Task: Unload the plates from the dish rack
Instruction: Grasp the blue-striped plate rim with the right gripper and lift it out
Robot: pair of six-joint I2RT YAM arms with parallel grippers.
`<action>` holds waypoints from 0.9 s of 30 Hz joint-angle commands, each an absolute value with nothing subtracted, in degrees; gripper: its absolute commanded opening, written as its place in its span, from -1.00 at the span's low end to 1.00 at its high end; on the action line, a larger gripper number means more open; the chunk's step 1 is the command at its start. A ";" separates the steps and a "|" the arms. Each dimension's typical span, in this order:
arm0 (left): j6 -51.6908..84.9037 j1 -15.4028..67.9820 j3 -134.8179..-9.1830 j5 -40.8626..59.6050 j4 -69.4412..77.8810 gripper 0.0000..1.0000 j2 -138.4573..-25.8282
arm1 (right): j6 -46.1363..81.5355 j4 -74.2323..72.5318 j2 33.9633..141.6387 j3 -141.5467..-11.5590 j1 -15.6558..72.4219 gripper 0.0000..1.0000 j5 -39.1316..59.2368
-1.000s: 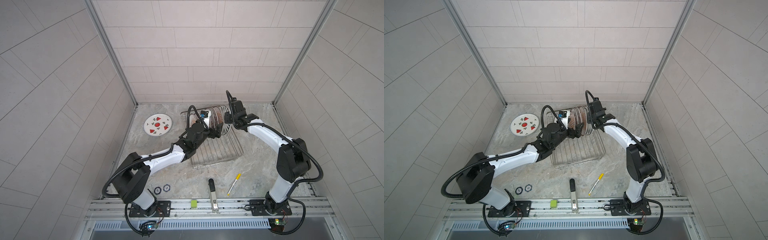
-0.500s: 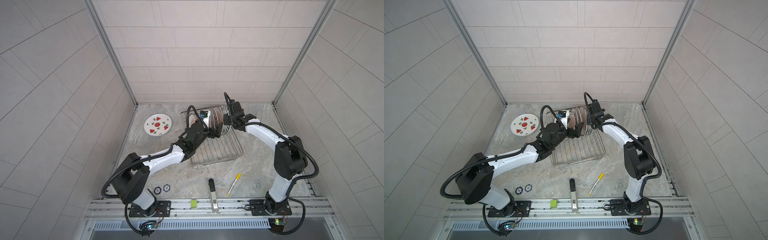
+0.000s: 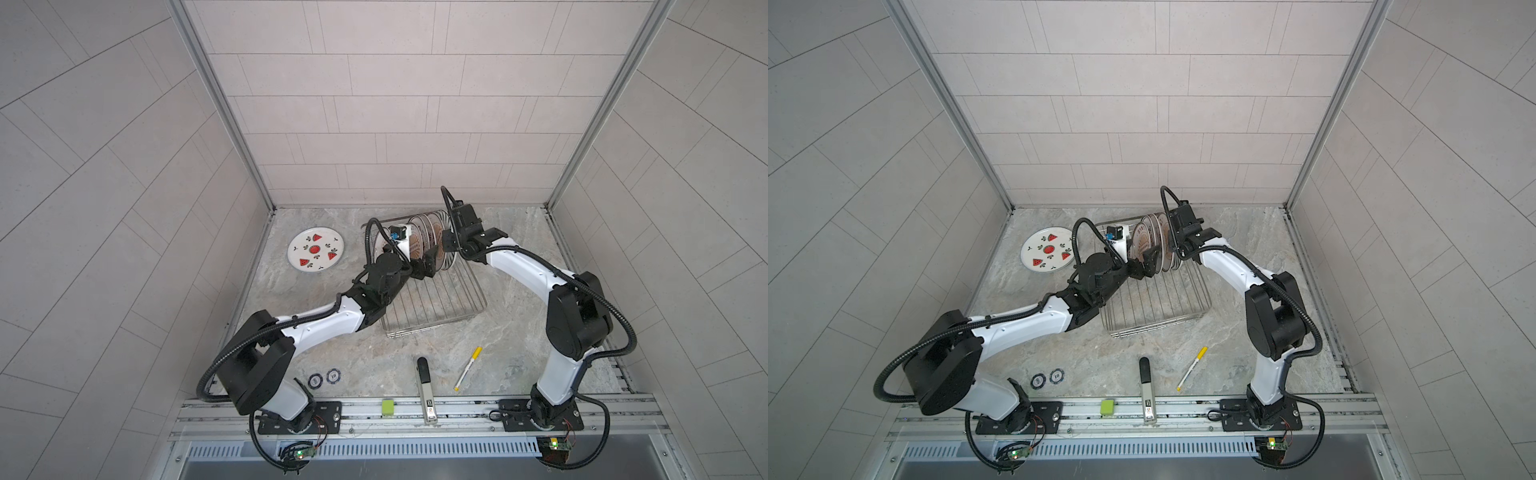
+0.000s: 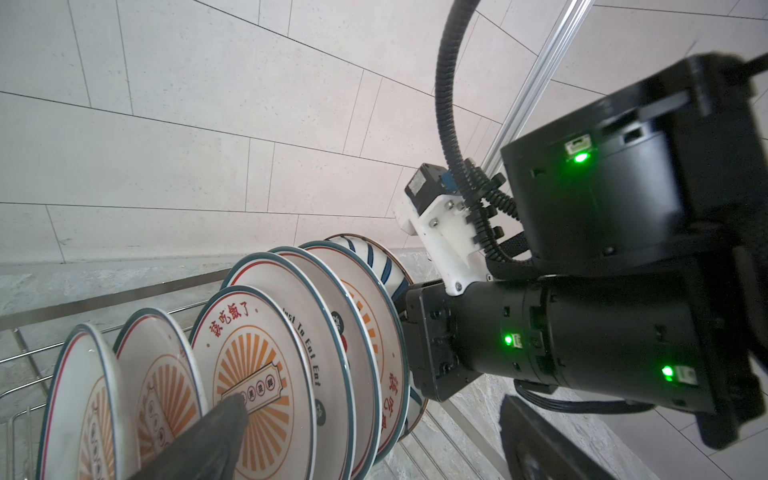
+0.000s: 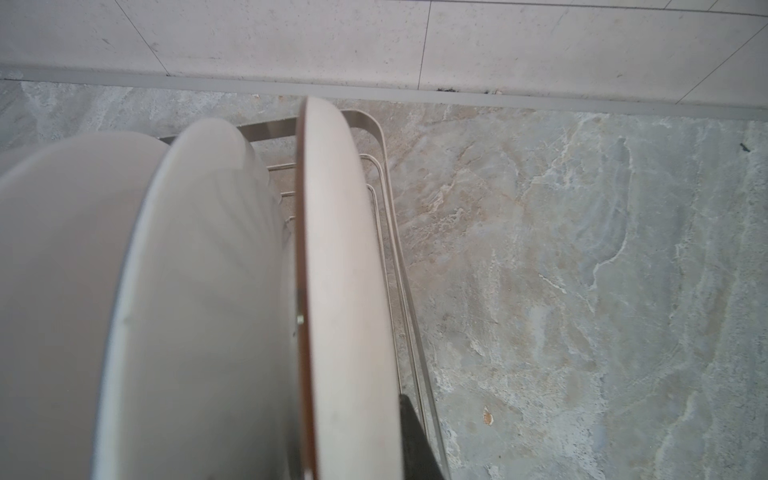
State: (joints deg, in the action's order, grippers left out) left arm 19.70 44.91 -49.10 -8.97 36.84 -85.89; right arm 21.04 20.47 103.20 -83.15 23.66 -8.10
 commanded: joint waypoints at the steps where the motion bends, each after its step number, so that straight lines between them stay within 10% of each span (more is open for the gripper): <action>1: 20.47 44.78 -48.22 -10.24 39.45 1.00 -83.20 | 20.30 22.85 102.19 -83.83 24.30 -0.73 -13.46; 27: 19.68 44.77 -45.17 -11.13 38.94 1.00 -79.28 | 19.62 23.71 91.01 -80.83 26.26 -0.93 -20.14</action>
